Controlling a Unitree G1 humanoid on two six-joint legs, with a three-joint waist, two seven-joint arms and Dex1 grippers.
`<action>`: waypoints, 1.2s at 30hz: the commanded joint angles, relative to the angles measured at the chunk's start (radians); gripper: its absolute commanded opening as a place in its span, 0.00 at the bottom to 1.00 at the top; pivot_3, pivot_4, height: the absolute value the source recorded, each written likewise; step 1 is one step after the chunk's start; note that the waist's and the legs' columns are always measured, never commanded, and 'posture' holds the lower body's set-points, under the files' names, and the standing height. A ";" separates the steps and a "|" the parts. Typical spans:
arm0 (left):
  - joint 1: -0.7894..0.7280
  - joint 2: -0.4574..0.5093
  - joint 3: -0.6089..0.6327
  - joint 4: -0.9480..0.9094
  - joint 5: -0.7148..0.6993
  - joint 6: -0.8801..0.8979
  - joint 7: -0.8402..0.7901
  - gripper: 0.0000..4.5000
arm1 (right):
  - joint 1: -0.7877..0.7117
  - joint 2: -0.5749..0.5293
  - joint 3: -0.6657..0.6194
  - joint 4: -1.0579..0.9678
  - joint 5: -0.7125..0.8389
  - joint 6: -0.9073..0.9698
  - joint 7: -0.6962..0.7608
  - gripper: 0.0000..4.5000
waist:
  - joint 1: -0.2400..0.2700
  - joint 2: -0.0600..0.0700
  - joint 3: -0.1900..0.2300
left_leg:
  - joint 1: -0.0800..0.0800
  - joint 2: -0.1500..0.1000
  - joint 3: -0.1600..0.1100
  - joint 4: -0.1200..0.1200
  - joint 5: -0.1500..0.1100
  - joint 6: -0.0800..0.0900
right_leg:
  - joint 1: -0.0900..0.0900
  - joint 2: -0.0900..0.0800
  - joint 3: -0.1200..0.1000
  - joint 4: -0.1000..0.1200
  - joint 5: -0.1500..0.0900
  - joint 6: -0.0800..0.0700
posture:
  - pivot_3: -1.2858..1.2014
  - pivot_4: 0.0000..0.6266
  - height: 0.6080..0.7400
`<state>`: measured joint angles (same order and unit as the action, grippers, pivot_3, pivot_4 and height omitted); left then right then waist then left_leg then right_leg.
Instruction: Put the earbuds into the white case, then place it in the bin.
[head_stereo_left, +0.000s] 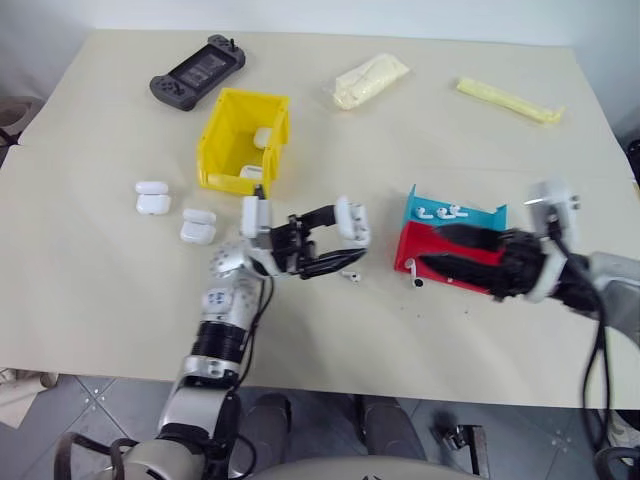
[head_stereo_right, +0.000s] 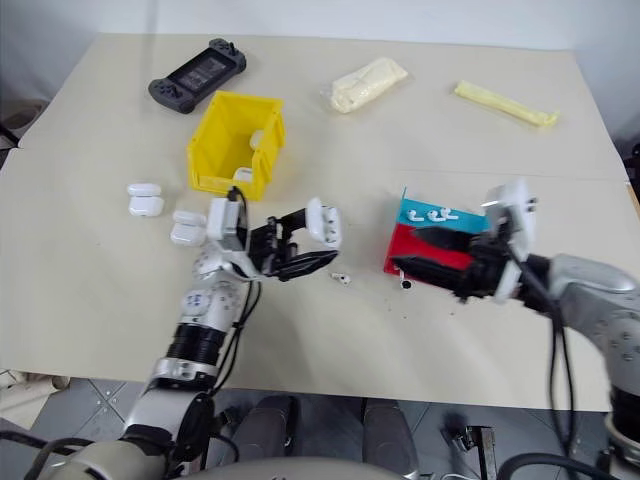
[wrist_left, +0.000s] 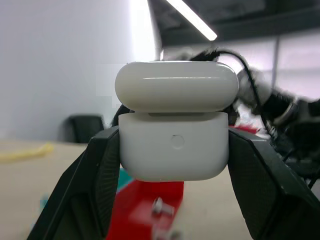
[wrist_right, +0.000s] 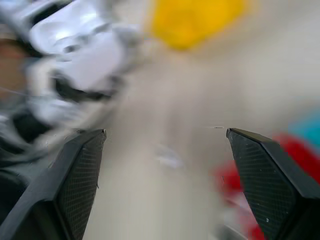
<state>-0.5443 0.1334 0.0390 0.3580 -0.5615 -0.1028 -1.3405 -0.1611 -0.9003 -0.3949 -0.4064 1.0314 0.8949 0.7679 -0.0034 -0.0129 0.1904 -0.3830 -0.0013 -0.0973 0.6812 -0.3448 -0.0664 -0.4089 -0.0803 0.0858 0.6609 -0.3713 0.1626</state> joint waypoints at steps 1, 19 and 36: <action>0.000 0.061 -0.010 -0.048 0.034 -0.008 -0.015 0.62 | 0.053 -0.037 -0.040 -0.004 -0.092 -0.104 0.094 0.76 | 0.002 0.000 0.000 | 0.000 0.000 0.000 0.000 0.000 0.000 | 0.000 0.000 -0.001 0.000 0.000 0.000 | 0.52 0.24 1.00; -0.113 0.176 -0.233 -0.087 0.386 0.025 0.179 0.62 | -0.311 0.154 0.431 -0.091 -0.279 -0.112 0.038 0.00 | 0.002 0.000 0.000 | -0.004 -0.001 -0.004 0.001 0.000 0.000 | -0.003 -0.001 -0.001 0.000 0.001 0.000 | 0.52 0.24 1.00; -0.022 0.178 -0.152 -0.213 0.218 0.043 0.160 0.62 | -0.175 0.108 0.391 0.039 -0.404 -0.239 0.164 0.00 | 0.003 -0.001 0.000 | -0.004 -0.002 -0.003 0.001 0.000 0.000 | -0.003 -0.002 -0.002 0.000 0.001 0.000 | 0.52 0.24 1.00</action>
<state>-0.5716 0.3123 -0.1443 0.2050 -0.2881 -0.0638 -1.1795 -0.3463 -0.7843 0.0505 -0.3410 0.6079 0.6803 0.9172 -0.0007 -0.0135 0.1906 -0.3870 -0.0029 -0.1000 0.6827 -0.3443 -0.0667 -0.4120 -0.0819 0.0836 0.6611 -0.3707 0.1627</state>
